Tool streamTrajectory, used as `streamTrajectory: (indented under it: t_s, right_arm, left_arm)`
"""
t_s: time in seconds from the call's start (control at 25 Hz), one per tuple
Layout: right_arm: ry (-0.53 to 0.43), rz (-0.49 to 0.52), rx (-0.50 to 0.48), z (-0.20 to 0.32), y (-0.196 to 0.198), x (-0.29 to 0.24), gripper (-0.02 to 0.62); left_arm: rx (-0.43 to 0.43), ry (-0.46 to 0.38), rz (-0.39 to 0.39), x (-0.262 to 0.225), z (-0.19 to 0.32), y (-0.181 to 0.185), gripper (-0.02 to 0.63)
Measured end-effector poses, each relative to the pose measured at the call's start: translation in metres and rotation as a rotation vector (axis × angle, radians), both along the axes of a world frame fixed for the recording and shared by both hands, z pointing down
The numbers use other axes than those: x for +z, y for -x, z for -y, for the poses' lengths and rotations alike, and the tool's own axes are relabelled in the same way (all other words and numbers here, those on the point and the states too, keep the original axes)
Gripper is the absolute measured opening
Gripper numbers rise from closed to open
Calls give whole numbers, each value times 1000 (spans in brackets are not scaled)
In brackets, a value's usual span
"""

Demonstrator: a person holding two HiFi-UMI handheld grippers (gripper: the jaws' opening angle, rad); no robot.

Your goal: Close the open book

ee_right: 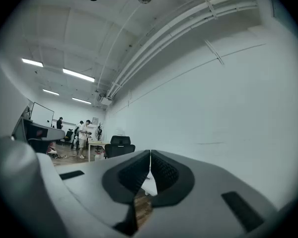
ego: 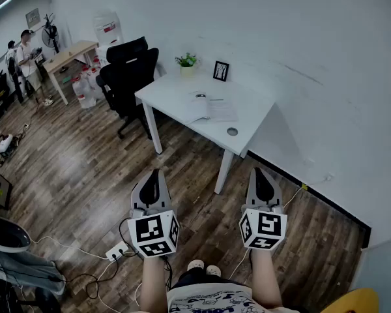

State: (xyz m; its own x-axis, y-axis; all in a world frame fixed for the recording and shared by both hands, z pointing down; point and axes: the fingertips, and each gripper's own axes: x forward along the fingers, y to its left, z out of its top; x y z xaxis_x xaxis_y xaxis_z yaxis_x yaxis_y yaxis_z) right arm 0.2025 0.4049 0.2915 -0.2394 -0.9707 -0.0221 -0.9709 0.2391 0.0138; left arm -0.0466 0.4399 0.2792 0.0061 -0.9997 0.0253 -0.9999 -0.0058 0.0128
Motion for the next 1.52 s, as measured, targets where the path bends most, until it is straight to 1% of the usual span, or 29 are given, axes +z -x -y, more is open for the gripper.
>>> streamTrajectory:
  t_s: [0.24, 0.68, 0.92, 1.2, 1.52]
  right_arm:
    - [1, -3, 5, -5, 6, -1, 31]
    - [10, -12, 10, 1, 17, 6, 32]
    - [3, -26, 21, 13, 31, 8, 34]
    - [14, -16, 23, 24, 55, 15, 35]
    - [34, -22, 16, 36, 67, 21, 37]
  left_arm:
    - [7, 0, 4, -2, -5, 7, 23]
    - [15, 11, -3, 6, 3, 19, 23]
    - [18, 17, -12, 11, 15, 35, 23]
    - [37, 20, -15, 17, 30, 52, 23]
    - [47, 34, -29, 26, 46, 61, 23]
